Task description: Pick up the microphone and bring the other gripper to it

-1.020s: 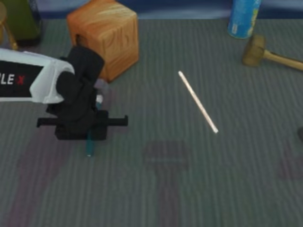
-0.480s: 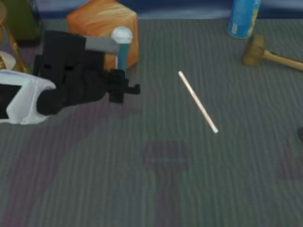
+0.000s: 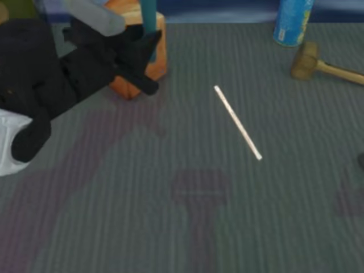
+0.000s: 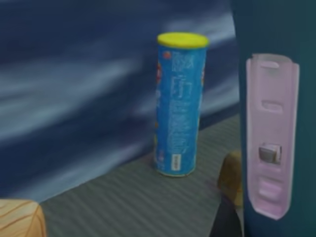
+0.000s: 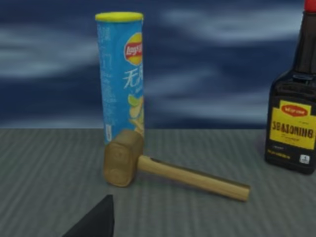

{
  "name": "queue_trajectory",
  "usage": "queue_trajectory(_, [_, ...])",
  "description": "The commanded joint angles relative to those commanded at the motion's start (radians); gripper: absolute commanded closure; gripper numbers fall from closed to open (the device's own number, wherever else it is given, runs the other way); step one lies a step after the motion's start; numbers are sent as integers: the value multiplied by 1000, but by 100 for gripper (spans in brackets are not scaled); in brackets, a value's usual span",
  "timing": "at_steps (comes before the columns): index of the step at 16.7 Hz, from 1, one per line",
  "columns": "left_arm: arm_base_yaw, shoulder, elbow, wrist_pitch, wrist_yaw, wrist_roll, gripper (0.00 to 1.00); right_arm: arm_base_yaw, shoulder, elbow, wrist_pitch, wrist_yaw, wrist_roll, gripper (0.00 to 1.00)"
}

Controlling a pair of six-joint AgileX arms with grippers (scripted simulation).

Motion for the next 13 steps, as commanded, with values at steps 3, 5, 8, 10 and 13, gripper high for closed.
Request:
queue_trajectory(3, [3, -27, -14, 46, 20, 17, 100, 0, 0, 0, 0, 0, 0, 0])
queue_trajectory(5, [3, -27, -14, 46, 20, 17, 100, 0, 0, 0, 0, 0, 0, 0])
queue_trajectory(8, [-5, -23, -9, 45, 14, 17, 100, 0, 0, 0, 0, 0, 0, 0])
queue_trajectory(10, [-39, -19, -12, 67, -20, 16, 100, 0, 0, 0, 0, 0, 0, 0])
queue_trajectory(13, [-130, -8, -20, 124, -119, 12, 100, 0, 0, 0, 0, 0, 0, 0])
